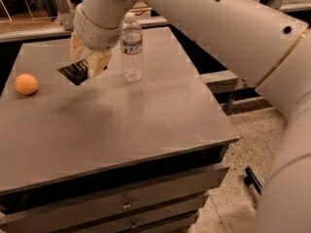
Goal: Move rxbar chocolate near orange
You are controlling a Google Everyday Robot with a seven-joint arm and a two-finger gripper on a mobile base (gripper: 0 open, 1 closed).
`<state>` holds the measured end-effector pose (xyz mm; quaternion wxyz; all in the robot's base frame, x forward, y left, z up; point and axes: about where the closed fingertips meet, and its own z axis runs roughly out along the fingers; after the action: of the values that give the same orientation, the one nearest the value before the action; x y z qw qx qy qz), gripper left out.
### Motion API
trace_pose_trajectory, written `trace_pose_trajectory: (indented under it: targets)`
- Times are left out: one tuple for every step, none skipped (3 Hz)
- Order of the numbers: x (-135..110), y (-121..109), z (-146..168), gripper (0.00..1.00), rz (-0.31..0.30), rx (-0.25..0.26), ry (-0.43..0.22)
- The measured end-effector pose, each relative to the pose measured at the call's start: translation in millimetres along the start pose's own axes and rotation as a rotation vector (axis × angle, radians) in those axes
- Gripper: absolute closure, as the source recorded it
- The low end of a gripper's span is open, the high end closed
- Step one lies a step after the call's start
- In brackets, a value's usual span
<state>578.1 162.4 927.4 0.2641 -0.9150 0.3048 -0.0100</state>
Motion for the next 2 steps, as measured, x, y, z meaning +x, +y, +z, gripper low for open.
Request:
trace_pose_trajectory:
  targets:
    - [2.6, -21.8, 19.1, 1.0, -0.09, 0.029, -0.026]
    - [1.7, -36.8, 47.3, 1.0, -0.17, 0.061, -0.081]
